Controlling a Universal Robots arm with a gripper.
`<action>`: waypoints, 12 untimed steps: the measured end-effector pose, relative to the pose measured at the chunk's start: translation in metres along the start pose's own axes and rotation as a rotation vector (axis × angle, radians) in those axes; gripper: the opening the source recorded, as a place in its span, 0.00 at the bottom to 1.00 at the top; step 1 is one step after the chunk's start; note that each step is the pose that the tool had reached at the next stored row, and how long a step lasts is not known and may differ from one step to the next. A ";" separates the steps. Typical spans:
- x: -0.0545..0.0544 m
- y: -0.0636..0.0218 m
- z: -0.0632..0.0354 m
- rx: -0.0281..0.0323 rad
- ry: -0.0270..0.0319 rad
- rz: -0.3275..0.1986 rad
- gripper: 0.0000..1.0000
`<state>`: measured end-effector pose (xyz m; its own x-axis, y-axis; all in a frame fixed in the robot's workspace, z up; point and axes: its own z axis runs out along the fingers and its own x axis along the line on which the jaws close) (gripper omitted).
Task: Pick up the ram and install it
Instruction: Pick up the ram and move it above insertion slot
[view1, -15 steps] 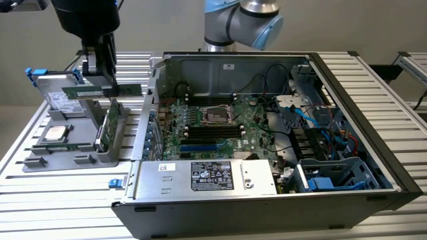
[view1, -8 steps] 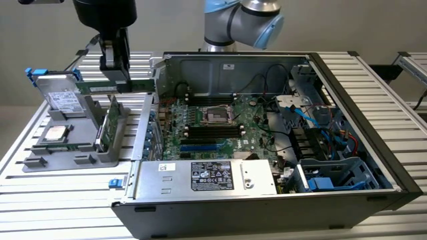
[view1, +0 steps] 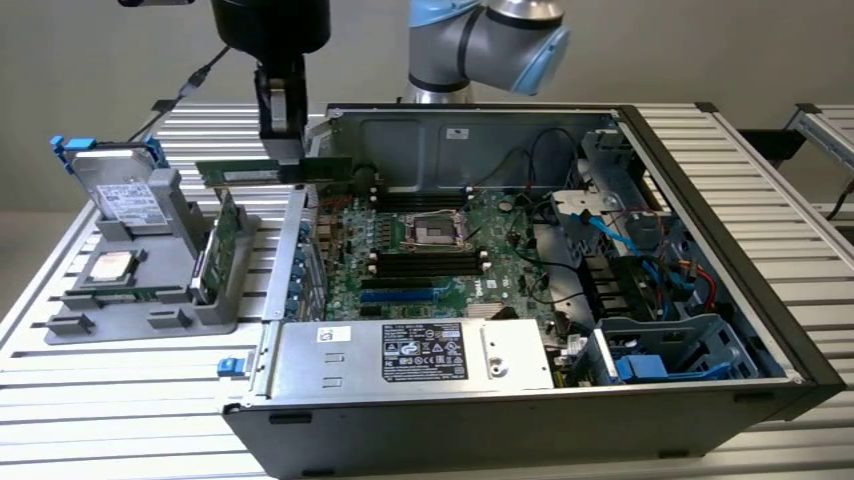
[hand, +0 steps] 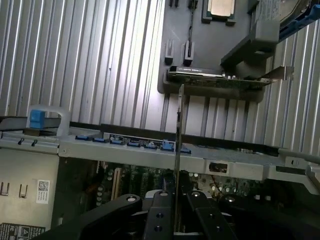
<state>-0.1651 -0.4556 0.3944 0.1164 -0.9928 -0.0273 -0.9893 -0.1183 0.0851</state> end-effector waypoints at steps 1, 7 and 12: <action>0.001 -0.0043 -0.0003 -0.0013 -0.0002 0.000 0.15; 0.003 -0.0317 -0.0006 -0.0129 -0.0014 0.000 0.15; 0.004 -0.0549 0.0035 -0.0212 -0.0025 0.000 0.15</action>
<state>-0.1106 -0.4533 0.3861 0.1158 -0.9928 -0.0298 -0.9873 -0.1183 0.1062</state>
